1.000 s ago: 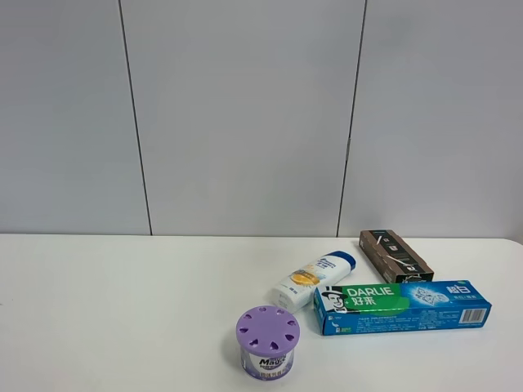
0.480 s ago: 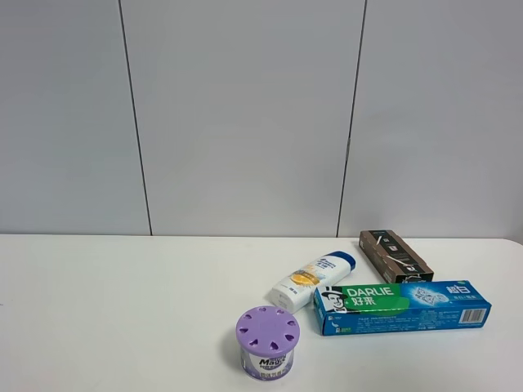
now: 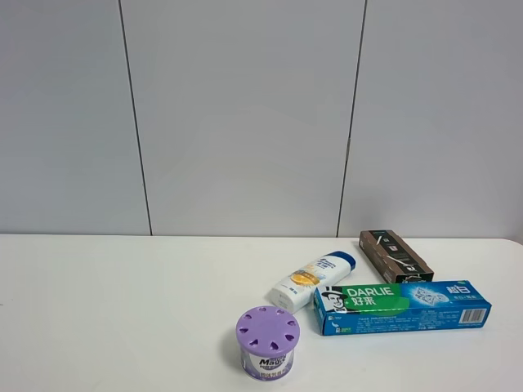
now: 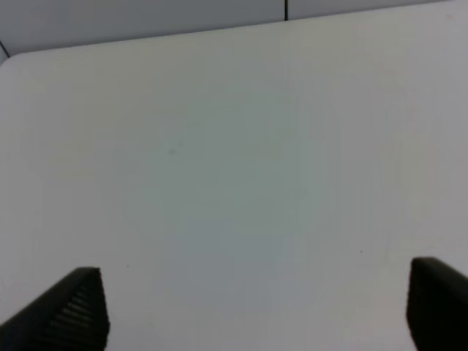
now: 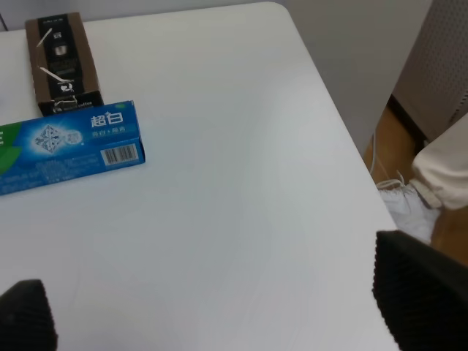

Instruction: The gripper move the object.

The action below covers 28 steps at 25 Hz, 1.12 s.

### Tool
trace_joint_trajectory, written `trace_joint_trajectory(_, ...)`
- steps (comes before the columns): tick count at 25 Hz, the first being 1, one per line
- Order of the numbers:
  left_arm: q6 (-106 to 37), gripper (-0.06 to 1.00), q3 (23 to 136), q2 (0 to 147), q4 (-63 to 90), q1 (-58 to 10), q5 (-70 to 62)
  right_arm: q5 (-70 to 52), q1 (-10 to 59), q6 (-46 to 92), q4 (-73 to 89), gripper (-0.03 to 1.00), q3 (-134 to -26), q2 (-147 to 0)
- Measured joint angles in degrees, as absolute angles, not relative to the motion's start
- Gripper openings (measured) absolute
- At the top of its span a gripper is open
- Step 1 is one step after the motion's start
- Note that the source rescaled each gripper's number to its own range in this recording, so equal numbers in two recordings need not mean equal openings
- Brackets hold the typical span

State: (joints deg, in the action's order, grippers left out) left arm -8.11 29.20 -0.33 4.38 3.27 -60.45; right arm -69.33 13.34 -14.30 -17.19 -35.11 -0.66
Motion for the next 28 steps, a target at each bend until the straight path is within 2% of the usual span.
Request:
trace_joint_trajectory(4, -8.11, 1.00, 29.20, -0.33, 4.38, 3.27, -60.45, -69.48, 10.77, -15.21, -15.99, 0.87, -32.57, 0.18)
trace_joint_trajectory(13, -8.11, 1.00, 29.20, -0.33, 4.38, 3.27, -60.45, -61.48, -0.98, -15.53, -9.13, 0.87, -29.06, 0.18)
trace_joint_trajectory(28, -8.11, 1.00, 29.20, -0.33, 4.38, 3.27, -60.45, -61.36, -1.73, -15.26, -7.87, 0.87, -27.80, 0.18)
